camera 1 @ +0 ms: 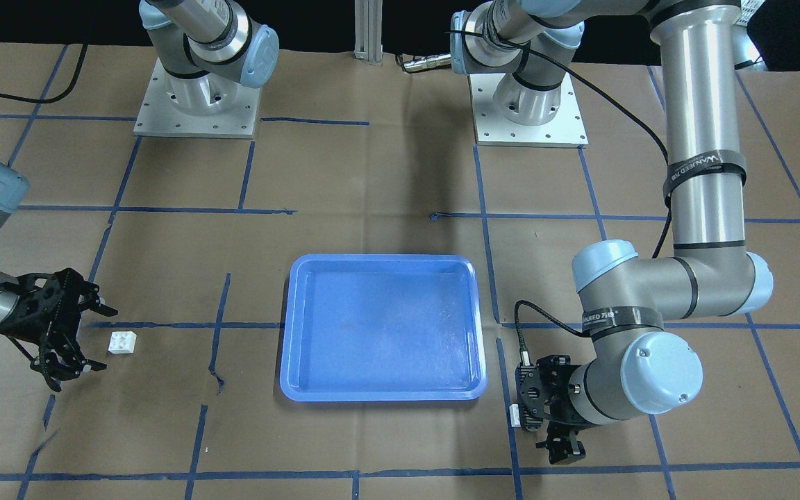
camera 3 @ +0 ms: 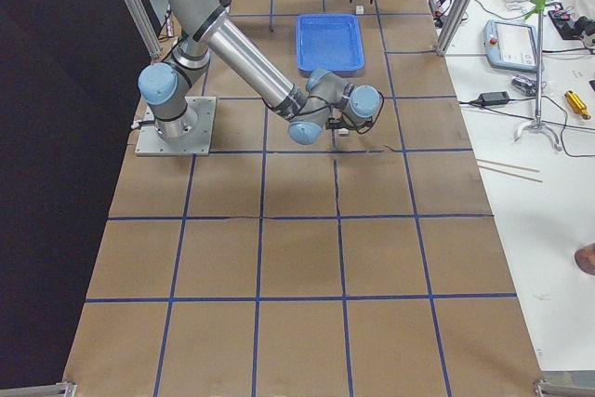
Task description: Assemble white blocks and place on blue tray
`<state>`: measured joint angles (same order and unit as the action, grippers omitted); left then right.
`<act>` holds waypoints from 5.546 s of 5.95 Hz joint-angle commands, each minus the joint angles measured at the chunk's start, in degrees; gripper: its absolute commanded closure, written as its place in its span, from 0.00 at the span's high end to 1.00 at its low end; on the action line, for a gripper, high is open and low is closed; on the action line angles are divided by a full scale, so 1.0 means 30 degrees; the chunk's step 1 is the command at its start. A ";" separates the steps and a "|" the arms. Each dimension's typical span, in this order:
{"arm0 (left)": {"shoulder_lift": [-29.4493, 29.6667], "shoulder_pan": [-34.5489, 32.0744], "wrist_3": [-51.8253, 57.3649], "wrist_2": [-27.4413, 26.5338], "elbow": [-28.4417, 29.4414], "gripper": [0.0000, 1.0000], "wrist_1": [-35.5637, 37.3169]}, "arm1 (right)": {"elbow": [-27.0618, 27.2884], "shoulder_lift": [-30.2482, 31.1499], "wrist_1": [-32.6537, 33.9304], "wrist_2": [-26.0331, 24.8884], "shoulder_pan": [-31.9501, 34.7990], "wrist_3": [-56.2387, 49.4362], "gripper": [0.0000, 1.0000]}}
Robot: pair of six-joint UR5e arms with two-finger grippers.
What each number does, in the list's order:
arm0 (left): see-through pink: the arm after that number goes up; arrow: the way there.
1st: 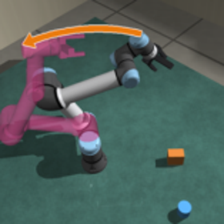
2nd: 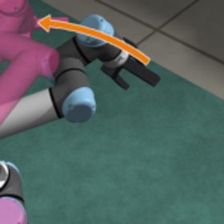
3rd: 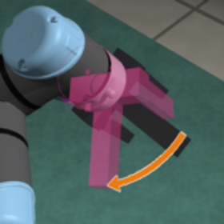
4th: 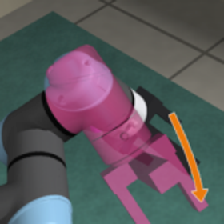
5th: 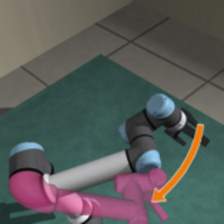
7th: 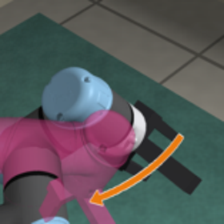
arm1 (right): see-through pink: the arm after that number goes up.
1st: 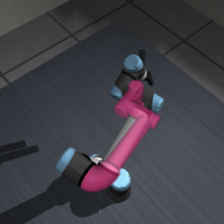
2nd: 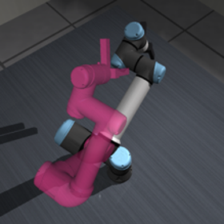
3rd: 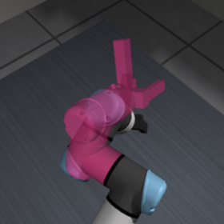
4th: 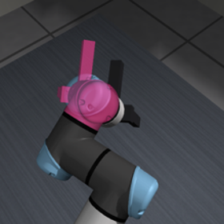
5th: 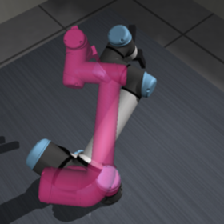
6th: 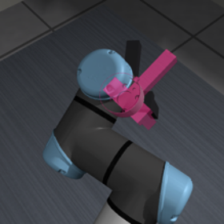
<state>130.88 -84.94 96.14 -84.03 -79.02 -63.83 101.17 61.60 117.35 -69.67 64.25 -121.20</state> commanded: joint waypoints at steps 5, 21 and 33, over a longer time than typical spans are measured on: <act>-0.0003 -0.0163 0.0004 0.0001 -0.0204 0.27 0.0124 | 0.0290 -0.0085 0.0023 0.0138 -0.0293 0.0000 0.67; -0.3252 -0.6960 -0.5999 -0.1346 -0.5360 0.98 0.2176 | -0.1703 0.3662 -0.4656 0.1017 0.1843 0.0198 0.15; -1.3594 -0.3036 -2.2144 -0.1728 -0.1873 0.99 -0.8227 | 0.1490 0.1446 0.6604 0.1809 1.1453 1.3999 0.14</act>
<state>91.19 -94.80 38.38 -89.06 -84.56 -89.41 105.40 68.16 133.31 -63.98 97.24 -81.62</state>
